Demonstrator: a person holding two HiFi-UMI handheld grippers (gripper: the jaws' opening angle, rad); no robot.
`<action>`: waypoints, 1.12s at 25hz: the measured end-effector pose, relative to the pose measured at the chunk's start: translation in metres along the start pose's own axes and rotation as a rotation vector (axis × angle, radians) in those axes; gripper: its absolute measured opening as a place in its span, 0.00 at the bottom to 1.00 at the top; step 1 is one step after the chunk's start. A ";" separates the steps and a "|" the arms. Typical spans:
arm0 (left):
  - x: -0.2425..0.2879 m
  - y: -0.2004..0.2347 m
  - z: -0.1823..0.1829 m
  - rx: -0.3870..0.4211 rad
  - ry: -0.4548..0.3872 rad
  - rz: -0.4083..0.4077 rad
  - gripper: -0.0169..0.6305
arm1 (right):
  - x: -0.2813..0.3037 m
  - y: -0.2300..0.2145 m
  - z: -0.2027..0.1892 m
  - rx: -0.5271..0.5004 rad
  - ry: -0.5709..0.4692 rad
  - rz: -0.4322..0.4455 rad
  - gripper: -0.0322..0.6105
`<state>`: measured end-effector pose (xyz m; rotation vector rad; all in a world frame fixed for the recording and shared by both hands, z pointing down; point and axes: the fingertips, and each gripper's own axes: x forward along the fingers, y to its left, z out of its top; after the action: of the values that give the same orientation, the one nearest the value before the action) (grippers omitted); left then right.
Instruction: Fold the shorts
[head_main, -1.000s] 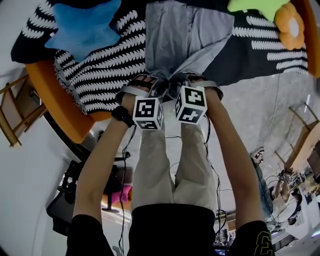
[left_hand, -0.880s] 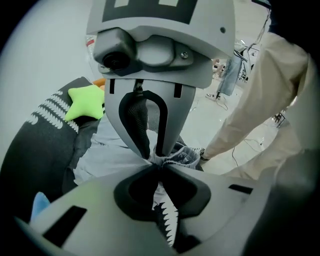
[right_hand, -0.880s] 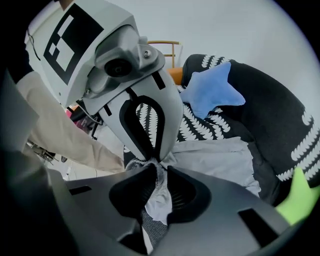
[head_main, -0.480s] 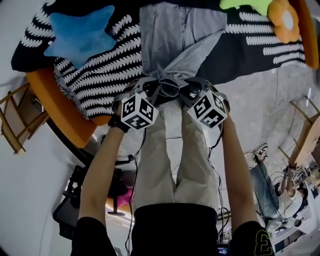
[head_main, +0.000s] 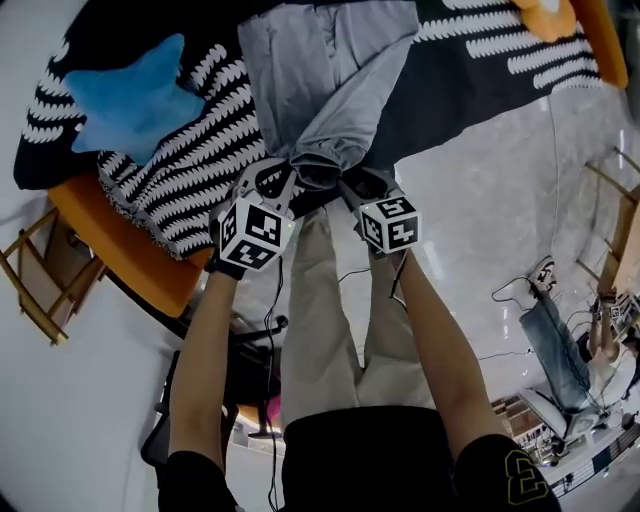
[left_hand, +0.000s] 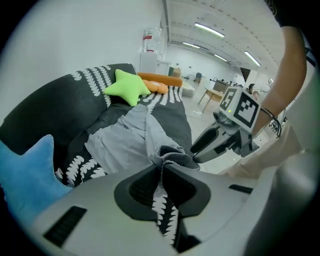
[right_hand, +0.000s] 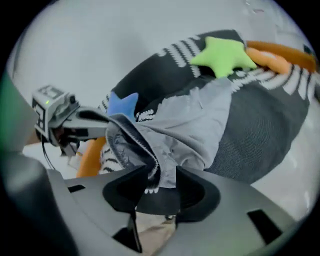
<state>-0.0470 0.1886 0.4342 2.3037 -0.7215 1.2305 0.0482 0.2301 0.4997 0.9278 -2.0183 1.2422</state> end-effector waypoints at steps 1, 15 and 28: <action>-0.001 0.000 0.000 0.001 0.000 -0.002 0.09 | 0.007 -0.001 -0.003 0.105 -0.012 0.014 0.35; -0.010 0.000 -0.007 -0.093 -0.025 0.003 0.09 | 0.037 0.011 -0.014 0.551 -0.062 0.133 0.43; -0.022 0.002 -0.019 -0.091 0.069 0.087 0.09 | 0.017 0.011 -0.011 0.485 0.118 0.101 0.12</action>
<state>-0.0712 0.2035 0.4256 2.1662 -0.8433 1.2813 0.0310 0.2390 0.5112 0.9472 -1.7179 1.8467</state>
